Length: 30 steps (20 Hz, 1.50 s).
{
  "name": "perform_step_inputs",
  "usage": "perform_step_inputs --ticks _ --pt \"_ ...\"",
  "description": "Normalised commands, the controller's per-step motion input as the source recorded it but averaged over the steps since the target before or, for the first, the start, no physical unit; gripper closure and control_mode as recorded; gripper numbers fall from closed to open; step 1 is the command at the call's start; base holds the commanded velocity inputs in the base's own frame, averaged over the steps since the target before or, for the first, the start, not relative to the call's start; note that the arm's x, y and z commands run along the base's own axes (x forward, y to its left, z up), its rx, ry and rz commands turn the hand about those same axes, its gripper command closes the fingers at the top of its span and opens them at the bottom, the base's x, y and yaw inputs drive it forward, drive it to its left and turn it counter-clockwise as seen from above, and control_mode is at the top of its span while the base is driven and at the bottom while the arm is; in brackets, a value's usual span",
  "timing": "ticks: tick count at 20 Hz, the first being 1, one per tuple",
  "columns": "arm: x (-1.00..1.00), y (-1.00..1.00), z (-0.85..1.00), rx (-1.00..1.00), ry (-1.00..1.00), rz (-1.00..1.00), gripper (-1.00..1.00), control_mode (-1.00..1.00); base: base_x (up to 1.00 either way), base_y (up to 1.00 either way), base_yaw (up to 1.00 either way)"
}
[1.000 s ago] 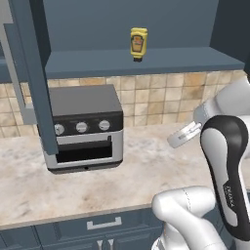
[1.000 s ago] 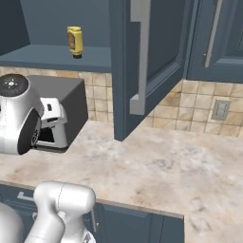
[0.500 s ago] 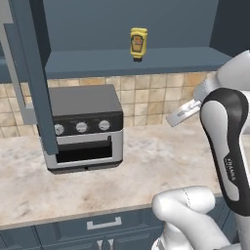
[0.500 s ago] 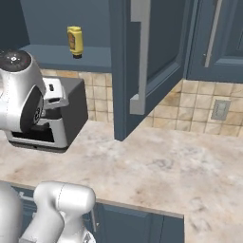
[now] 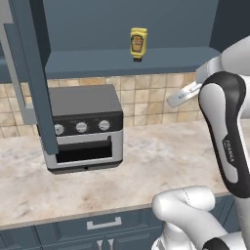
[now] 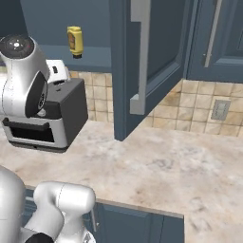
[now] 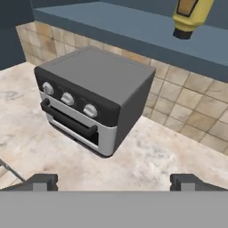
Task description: Move the mustard and ketchup from the cabinet to the dining counter.
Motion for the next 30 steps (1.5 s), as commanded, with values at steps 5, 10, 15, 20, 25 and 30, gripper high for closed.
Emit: perform_step_inputs --ticks 5,10,15,20,25,30 --pt "0.36 0.00 0.34 0.00 -0.09 0.00 -1.00 -1.00 0.00 0.00 0.00" --pt "0.40 0.02 0.33 0.00 -0.06 0.00 -1.00 -1.00 0.00 0.00 0.00" --pt "0.37 0.01 0.31 0.00 -0.07 0.00 -1.00 -1.00 0.00 0.00 0.00" --pt "0.30 -0.07 0.20 0.04 -0.03 0.00 -1.00 -1.00 0.00 0.00 0.00" --pt "0.40 -0.06 0.08 0.08 -0.06 0.00 -1.00 -1.00 0.00 0.00 0.00" --pt "0.34 -0.05 0.05 0.06 -0.04 0.00 -1.00 -1.00 0.00 0.00 0.00"
